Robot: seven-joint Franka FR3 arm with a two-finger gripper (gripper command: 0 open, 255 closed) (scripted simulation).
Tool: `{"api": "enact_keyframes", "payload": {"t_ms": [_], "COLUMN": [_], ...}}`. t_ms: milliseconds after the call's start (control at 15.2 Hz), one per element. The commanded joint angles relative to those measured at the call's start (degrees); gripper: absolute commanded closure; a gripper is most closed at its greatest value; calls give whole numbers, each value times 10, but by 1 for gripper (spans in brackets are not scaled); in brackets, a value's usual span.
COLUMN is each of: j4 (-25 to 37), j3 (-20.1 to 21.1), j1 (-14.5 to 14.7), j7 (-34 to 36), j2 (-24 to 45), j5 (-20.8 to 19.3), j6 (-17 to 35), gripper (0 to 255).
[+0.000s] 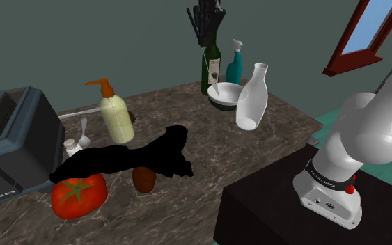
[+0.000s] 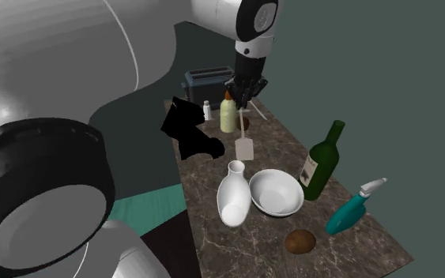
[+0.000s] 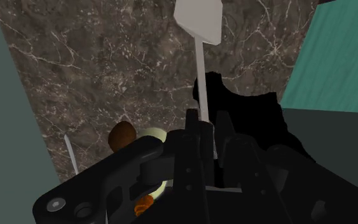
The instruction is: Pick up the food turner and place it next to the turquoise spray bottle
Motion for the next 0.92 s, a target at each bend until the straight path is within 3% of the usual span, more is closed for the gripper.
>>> {"api": "enact_keyframes", "payload": {"t_ms": [0,858], "j4": [-28,-104], "j3": [-18,-137], "j1": [-10,-68], "j7": [-28,-191], "j2": [-26,-127], "j5": [-2,-52], "j6": [-3,-49], "gripper": [255,255]}}
